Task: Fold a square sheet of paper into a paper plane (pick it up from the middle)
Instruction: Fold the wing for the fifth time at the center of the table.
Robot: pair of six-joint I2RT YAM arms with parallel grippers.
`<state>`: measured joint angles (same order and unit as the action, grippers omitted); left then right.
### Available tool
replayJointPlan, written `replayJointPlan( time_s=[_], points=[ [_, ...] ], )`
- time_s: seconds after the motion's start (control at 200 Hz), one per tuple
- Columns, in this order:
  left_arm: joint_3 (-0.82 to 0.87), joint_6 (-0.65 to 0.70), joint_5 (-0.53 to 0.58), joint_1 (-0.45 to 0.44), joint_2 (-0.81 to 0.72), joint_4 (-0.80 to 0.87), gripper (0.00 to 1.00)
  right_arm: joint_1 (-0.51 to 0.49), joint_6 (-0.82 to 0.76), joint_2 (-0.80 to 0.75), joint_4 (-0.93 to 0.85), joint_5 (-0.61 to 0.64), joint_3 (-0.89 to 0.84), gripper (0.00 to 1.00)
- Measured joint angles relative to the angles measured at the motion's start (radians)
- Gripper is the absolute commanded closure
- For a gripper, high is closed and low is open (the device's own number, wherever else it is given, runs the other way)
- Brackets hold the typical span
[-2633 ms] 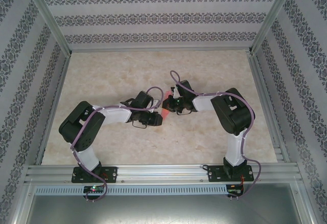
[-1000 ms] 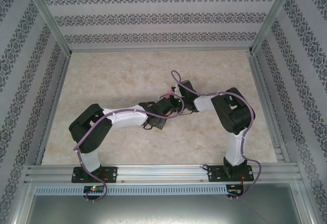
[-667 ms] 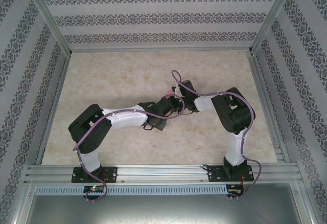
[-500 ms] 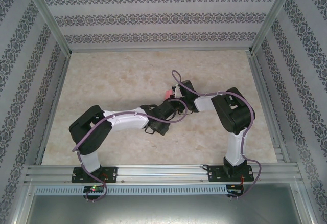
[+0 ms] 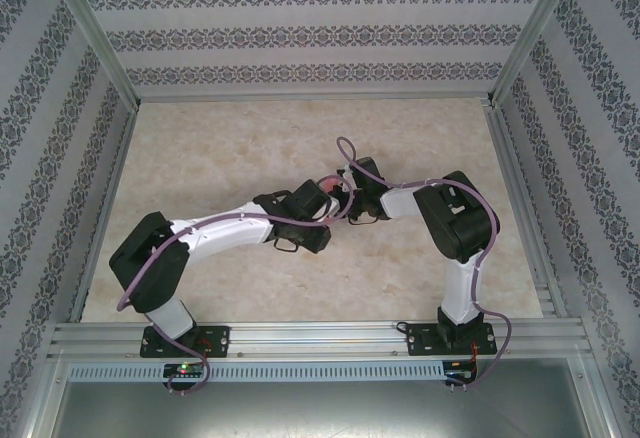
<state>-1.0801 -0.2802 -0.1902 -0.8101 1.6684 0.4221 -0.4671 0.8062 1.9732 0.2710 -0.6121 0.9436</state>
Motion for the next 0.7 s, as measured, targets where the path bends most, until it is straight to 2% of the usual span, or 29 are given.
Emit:
replayJointPlan(
  time_s=[0.335, 0.699],
  points=[
    [0.058, -0.039, -0.122, 0.113, 0.05, -0.17, 0.83, 0.0, 0.002, 0.0, 0.01, -0.003, -0.003, 0.98],
    [0.117, -0.084, -0.218, 0.144, 0.119, -0.29, 0.83, 0.0, 0.002, 0.0, 0.01, -0.004, -0.004, 0.98]
  ],
)
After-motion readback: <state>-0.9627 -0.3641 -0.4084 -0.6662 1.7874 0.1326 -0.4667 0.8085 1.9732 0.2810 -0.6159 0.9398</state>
